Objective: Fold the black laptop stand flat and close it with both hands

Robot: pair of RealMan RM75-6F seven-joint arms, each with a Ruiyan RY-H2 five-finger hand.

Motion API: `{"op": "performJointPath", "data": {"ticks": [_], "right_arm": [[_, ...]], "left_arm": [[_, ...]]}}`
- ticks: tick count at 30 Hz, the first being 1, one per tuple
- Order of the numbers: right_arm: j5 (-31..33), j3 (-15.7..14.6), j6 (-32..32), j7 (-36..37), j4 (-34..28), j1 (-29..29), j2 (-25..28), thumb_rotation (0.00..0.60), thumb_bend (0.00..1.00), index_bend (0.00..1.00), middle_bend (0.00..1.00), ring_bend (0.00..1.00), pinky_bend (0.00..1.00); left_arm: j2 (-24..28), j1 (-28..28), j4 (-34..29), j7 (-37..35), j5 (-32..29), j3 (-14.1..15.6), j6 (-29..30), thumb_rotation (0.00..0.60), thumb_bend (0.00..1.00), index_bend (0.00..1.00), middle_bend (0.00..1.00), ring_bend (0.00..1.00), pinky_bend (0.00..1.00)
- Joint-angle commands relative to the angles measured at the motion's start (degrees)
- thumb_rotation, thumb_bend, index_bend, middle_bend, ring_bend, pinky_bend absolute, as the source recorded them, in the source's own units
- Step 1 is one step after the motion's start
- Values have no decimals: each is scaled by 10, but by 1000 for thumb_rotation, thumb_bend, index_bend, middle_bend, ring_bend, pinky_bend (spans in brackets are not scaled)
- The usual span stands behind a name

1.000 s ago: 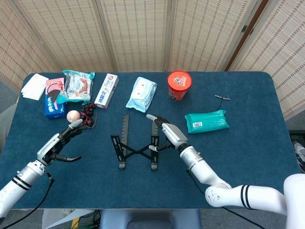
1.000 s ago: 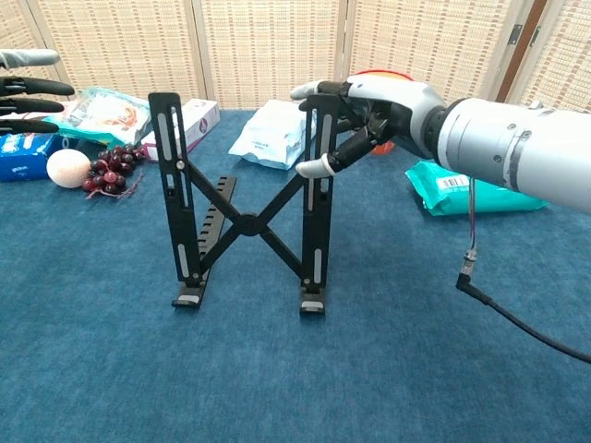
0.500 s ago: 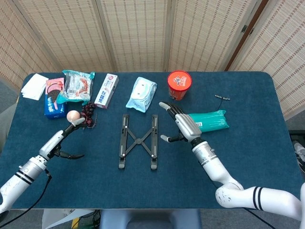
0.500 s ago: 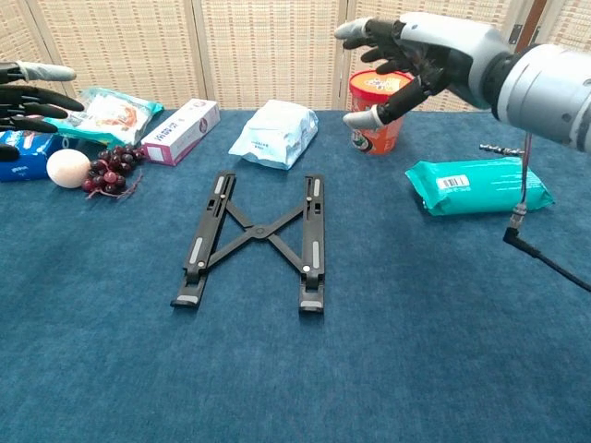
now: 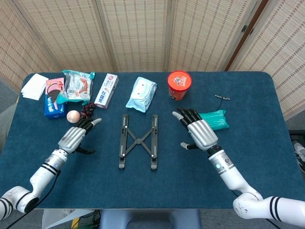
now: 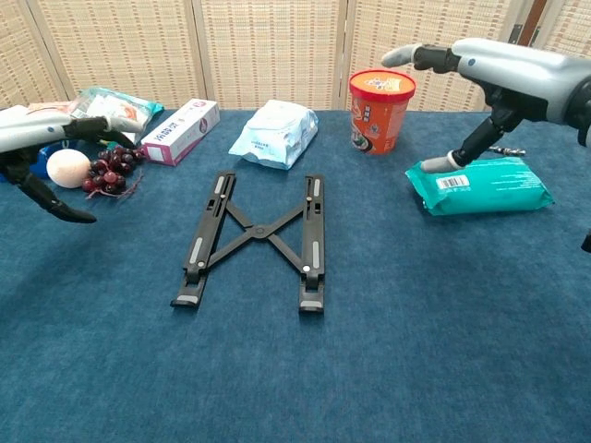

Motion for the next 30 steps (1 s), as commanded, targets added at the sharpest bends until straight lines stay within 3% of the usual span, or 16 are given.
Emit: {"op": "performJointPath", "data": {"ticks": [1, 8, 30], "right_arm": [[15, -6, -1, -32, 5, -3, -16, 600, 65, 0, 0, 0, 56], [28, -12, -13, -89, 30, 5, -54, 600, 58, 0, 0, 0, 55], [10, -6, -31, -157, 169, 40, -193, 600, 50, 0, 0, 0, 34]], "left_arm": [[-44, -13, 39, 44, -13, -16, -16, 600, 120, 35, 129, 72, 66], [-90, -29, 79, 64, -14, -27, -34, 600, 120, 17, 113, 72, 65], [-156, -59, 139, 56, -34, -57, -80, 600, 120, 1, 109, 72, 65]]}}
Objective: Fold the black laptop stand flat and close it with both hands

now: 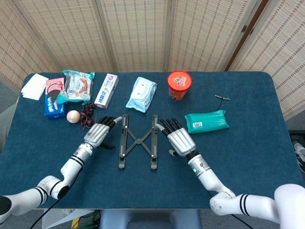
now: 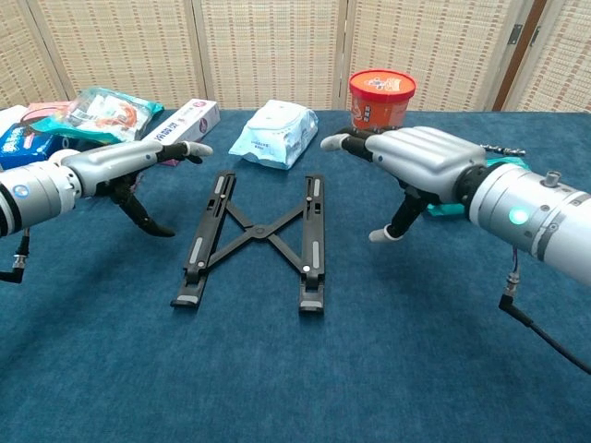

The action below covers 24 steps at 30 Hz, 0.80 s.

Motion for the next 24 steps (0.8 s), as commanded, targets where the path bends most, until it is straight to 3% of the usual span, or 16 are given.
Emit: {"op": "performJointPath", "data": {"ticks": [1, 24], "right_arm": [[-3, 0, 3, -10, 18, 2, -19, 600, 50, 0, 0, 0, 32], [16, 19, -2, -47, 107, 10, -110, 600, 50, 0, 0, 0, 0]], "left_arm": [[-6, -1, 5, 3, -6, -4, -3, 600, 120, 0, 109, 72, 65], [-32, 0, 44, -1, -32, -17, -26, 600, 120, 0, 108, 72, 65]]}}
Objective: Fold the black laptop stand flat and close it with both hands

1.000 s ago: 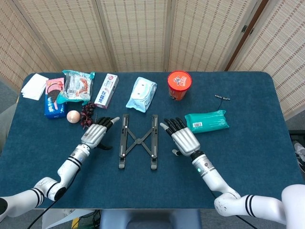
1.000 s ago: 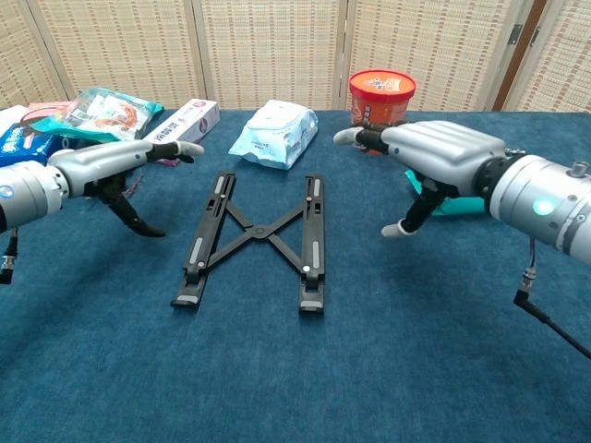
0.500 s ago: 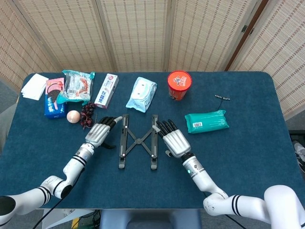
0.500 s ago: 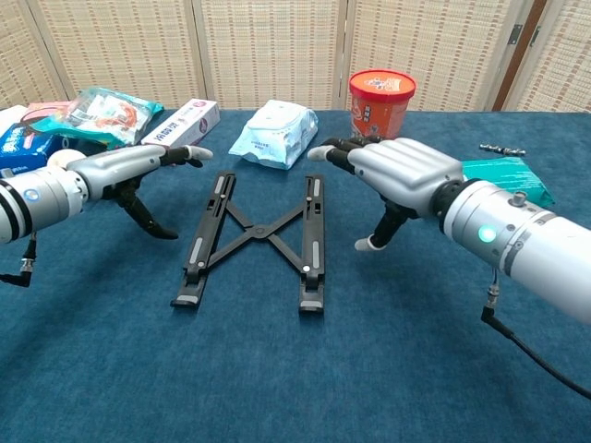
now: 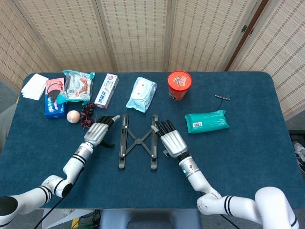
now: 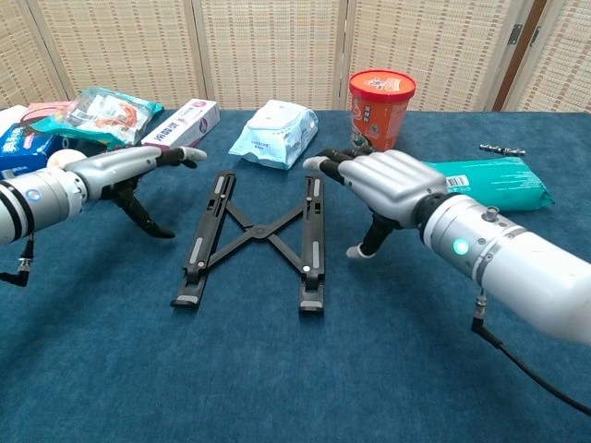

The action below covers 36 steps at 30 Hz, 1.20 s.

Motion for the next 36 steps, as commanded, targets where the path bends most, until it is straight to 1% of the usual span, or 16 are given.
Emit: {"op": "performJointPath", "data": {"ticks": [1, 19, 36], "right_arm": [[-1, 3, -2, -1, 11, 3, -9, 600, 50, 0, 0, 0, 0], [-15, 12, -6, 0, 61, 12, -47, 600, 50, 0, 0, 0, 0], [-29, 21, -12, 9, 103, 24, -80, 600, 50, 0, 0, 0, 0]], "left_arm": [[-3, 0, 3, -5, -2, -1, -4, 600, 120, 0, 108, 72, 65], [-26, -7, 33, -33, 0, -8, -16, 600, 120, 0, 108, 72, 65], [-33, -8, 38, -48, -2, -12, -23, 600, 120, 0, 108, 72, 65]]}}
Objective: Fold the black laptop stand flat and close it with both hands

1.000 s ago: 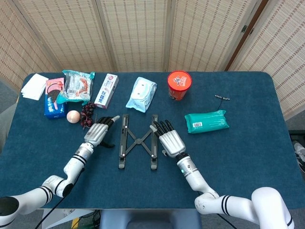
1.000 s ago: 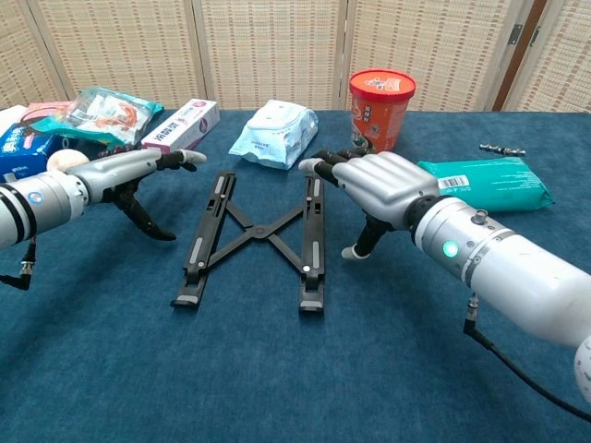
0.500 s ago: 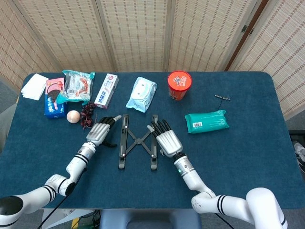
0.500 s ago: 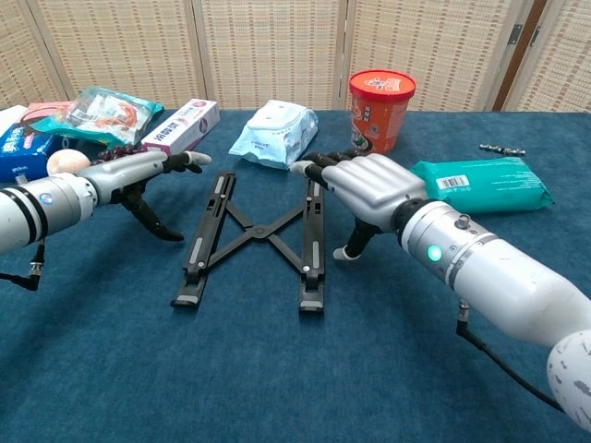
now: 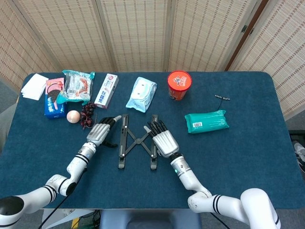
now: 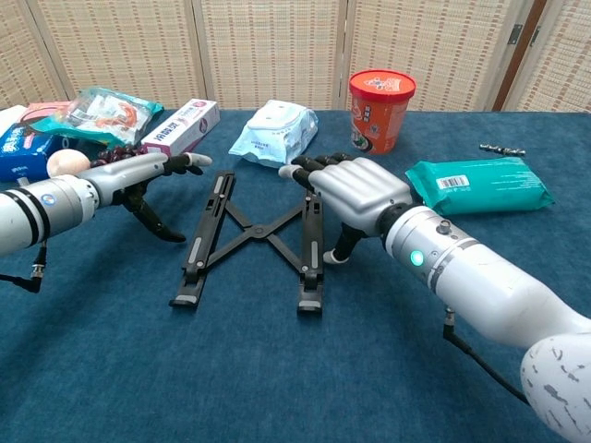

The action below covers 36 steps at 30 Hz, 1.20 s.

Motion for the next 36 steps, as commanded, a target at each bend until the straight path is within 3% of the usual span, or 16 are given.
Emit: {"op": "performJointPath", "data": {"ticks": [1, 36], "right_arm": [[-2, 2, 0, 1, 4, 1, -3, 600, 50, 0, 0, 0, 0], [-38, 22, 10, 37, 62, 24, -52, 600, 50, 0, 0, 0, 0]], "left_arm": [[-2, -1, 2, -2, 0, -1, -1, 600, 120, 0, 108, 72, 65], [-5, -2, -32, -14, -2, -7, -3, 600, 120, 0, 107, 72, 65]]}}
